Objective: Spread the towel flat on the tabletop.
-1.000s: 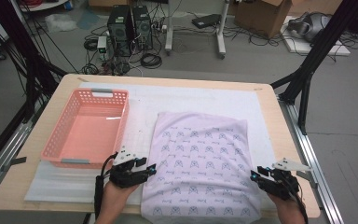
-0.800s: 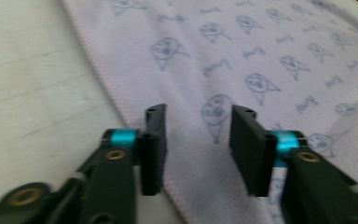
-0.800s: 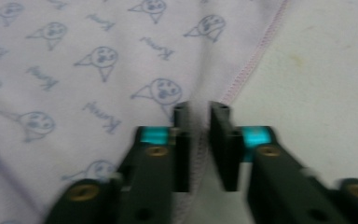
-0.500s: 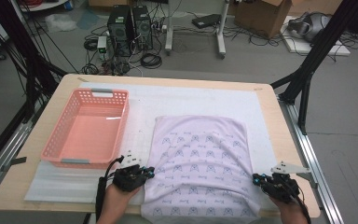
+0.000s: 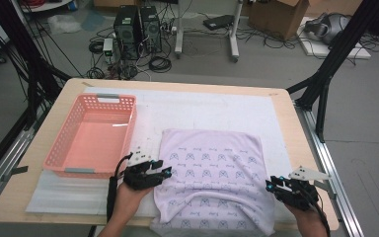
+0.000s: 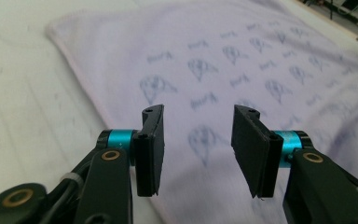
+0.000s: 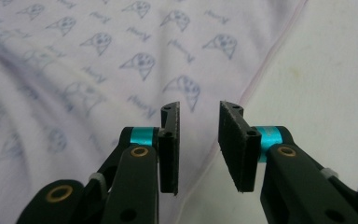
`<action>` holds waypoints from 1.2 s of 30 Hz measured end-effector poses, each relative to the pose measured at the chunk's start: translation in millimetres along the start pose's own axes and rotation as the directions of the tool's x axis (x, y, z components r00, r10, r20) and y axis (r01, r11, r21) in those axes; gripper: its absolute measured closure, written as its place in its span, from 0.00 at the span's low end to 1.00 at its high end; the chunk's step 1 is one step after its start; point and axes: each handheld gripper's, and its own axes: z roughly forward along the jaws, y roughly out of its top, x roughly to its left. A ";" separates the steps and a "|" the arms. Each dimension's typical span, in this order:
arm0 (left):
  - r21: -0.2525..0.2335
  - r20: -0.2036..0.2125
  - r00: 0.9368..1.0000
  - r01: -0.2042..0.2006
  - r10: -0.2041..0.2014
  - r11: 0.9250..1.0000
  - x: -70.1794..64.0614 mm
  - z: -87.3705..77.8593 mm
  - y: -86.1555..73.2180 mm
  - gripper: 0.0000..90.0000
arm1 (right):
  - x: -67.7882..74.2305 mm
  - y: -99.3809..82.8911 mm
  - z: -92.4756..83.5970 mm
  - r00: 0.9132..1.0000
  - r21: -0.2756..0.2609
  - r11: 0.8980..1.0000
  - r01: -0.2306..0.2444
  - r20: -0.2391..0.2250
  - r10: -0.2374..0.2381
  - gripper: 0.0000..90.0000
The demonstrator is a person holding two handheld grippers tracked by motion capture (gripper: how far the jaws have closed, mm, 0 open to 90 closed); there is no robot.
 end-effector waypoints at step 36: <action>0.098 -0.297 0.955 0.002 0.028 0.995 58.7 76.2 43.1 0.67 | -59.6 69.3 80.7 1.000 -0.022 1.000 -0.005 0.017 0.006 0.61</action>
